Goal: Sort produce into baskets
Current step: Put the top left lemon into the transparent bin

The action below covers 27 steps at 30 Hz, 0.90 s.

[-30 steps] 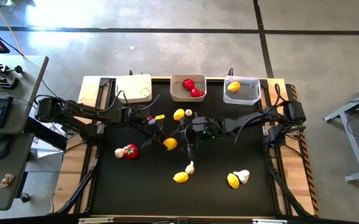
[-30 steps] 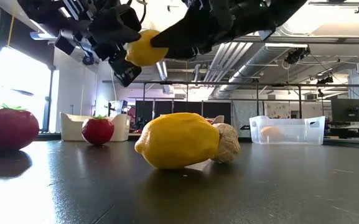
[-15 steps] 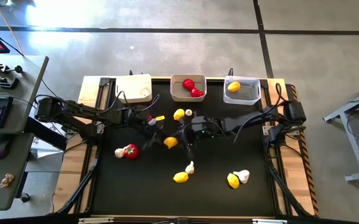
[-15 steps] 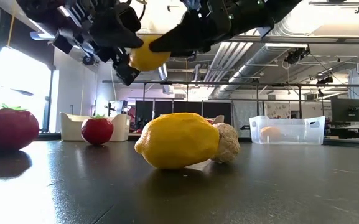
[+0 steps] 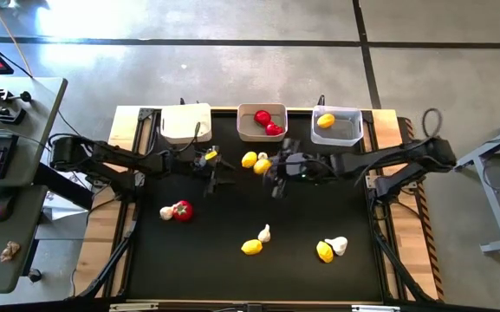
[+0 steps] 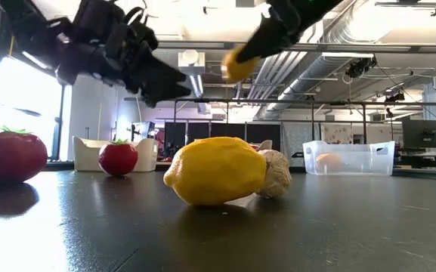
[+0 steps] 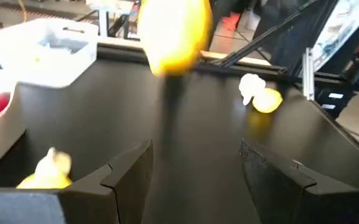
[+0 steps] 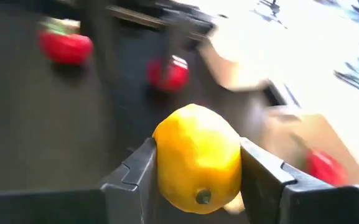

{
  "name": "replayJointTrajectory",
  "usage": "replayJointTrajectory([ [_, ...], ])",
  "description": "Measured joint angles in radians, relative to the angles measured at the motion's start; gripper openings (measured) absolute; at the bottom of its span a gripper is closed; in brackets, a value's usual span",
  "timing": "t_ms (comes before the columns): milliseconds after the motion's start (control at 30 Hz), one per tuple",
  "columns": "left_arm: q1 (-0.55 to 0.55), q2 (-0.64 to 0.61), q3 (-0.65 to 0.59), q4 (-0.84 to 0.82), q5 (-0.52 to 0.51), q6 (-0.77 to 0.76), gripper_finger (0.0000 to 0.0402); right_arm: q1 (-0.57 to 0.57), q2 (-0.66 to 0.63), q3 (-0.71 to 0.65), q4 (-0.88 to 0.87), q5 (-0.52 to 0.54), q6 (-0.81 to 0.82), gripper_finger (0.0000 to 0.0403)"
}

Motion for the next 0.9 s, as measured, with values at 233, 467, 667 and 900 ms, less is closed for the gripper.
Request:
replayJointTrajectory([
  [233, 0.019, 0.0, -0.073, 0.057, -0.011, 0.002, 0.0225, -0.06, -0.122, -0.001, -0.416, 0.313, 0.319, 0.0153],
  [467, 0.01, -0.001, -0.106, 0.107, -0.049, 0.01, 0.0225, -0.252, -0.15, -0.001, -0.704, 0.353, 0.544, 0.0152],
  [667, 0.01, -0.001, -0.107, 0.106, -0.048, -0.013, 0.0225, -0.512, -0.146, -0.002, -0.671, 0.117, 0.401, 0.0152],
  [900, 0.01, -0.001, -0.107, 0.104, -0.048, -0.02, 0.0225, -0.763, -0.138, -0.002, -0.621, -0.13, 0.331, 0.0152],
])
